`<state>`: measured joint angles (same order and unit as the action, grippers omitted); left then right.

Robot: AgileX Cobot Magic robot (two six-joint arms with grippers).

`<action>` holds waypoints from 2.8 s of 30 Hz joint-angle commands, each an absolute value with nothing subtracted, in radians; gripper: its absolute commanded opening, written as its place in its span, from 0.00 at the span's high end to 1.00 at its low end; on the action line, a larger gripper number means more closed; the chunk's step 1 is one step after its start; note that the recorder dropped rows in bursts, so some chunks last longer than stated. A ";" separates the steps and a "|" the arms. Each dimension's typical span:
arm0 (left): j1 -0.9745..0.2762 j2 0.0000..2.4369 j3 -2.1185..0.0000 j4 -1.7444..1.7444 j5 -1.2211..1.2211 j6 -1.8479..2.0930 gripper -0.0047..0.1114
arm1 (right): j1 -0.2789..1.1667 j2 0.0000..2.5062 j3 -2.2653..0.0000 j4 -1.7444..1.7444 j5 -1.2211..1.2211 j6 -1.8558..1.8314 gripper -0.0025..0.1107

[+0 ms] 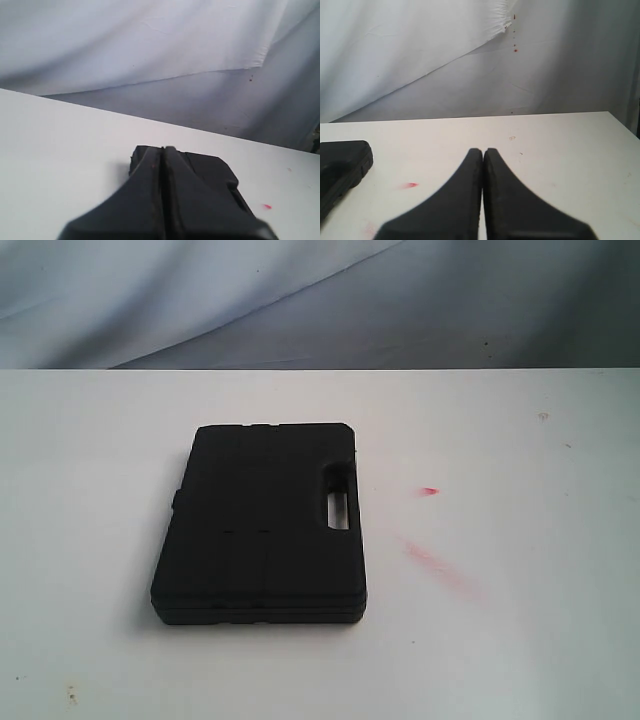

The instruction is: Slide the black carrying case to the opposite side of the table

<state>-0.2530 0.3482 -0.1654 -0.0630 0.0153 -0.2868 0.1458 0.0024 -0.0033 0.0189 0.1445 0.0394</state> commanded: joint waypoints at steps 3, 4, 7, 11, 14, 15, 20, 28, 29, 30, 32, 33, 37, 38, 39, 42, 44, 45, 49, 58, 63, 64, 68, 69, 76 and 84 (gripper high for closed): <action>-0.195 0.258 -0.090 -0.081 -0.027 -0.248 0.96 | 0.139 0.000 0.000 0.021 0.137 0.034 0.98; -0.186 0.243 -0.079 -0.081 -0.027 -0.242 0.96 | 0.139 0.000 0.000 0.021 0.137 0.034 0.98; -0.167 0.192 -0.042 -0.101 -0.027 -0.200 0.96 | 0.139 0.000 0.000 0.021 0.137 0.034 0.98; -0.145 0.124 0.000 -0.101 -0.029 -0.124 0.96 | 0.139 0.000 0.000 0.021 0.137 0.034 0.98; -0.138 0.070 0.000 -0.105 0.009 -0.070 0.96 | 0.139 0.000 0.000 0.021 0.137 0.034 0.98; -0.138 0.053 0.000 -0.105 0.009 -0.070 0.96 | 0.139 0.000 0.000 0.021 0.137 0.034 0.98; -0.138 0.000 0.000 -0.110 0.027 -0.039 0.96 | 0.139 0.000 0.000 0.021 0.137 0.034 0.98; -0.138 0.000 0.000 -0.155 0.091 0.147 0.96 | 0.139 0.000 0.000 0.021 0.137 0.034 0.98; -0.138 0.000 0.000 -0.155 0.100 0.183 0.96 | 0.139 0.000 0.000 0.021 0.137 0.034 0.98; -0.138 0.000 0.000 -0.155 0.115 0.227 0.96 | 0.139 0.000 0.000 0.021 0.137 0.034 0.98; -0.138 0.000 0.000 -0.155 0.140 0.246 0.96 | 0.139 0.000 0.000 0.021 0.137 0.034 0.98; -0.138 0.000 0.000 -0.162 0.140 0.246 0.96 | 0.139 0.000 0.000 0.021 0.137 0.034 0.98; -0.138 0.000 0.000 -0.178 0.140 0.248 0.96 | 0.139 0.000 0.000 0.021 0.137 0.034 0.98; -0.138 0.000 0.000 -0.180 0.140 0.247 0.96 | 0.139 0.000 0.000 0.021 0.137 0.034 0.98; -0.138 0.000 0.000 -0.182 0.140 0.247 0.96 | 0.139 0.000 0.000 0.021 0.137 0.034 0.98; -0.138 0.000 0.000 -0.182 0.140 0.247 0.96 | 0.139 0.000 0.000 0.021 0.137 0.034 0.98; -0.138 0.000 0.000 -0.184 0.140 0.247 0.96 | 0.139 0.000 0.000 0.021 0.137 0.034 0.98; -0.138 0.000 0.000 -0.186 0.140 0.247 0.96 | 0.139 0.000 0.000 0.021 0.137 0.034 0.98; -0.138 0.000 0.000 -0.230 0.140 0.293 0.96 | 0.139 0.000 0.000 0.021 0.137 0.034 0.98; -0.138 0.000 0.000 -0.022 0.151 0.072 0.96 | 0.139 0.000 0.000 0.021 0.137 0.034 0.98; -0.138 0.000 0.000 0.000 0.155 0.050 0.96 | 0.139 0.000 0.000 0.021 0.137 0.034 0.98; -0.138 0.000 0.000 0.015 0.155 0.026 0.96 | 0.139 0.000 0.000 0.021 0.137 0.034 0.98; -0.138 0.000 0.000 0.058 0.157 -0.025 0.96 | 0.139 0.000 0.000 0.021 0.137 0.034 0.98; -0.138 0.000 0.000 0.058 0.157 -0.025 0.96 | 0.139 0.000 0.000 0.021 0.137 0.034 0.98; -0.138 0.000 0.000 0.046 0.153 -0.025 0.96 | 0.139 0.000 0.000 0.021 0.137 0.034 0.98; -0.138 0.000 0.000 0.046 0.147 -0.025 0.96 | 0.139 0.000 0.000 0.021 0.137 0.034 0.98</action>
<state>-0.1395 0.0040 -0.0051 0.0493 0.1580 -0.0111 0.1458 0.0024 -0.0033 0.0189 0.1445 0.0394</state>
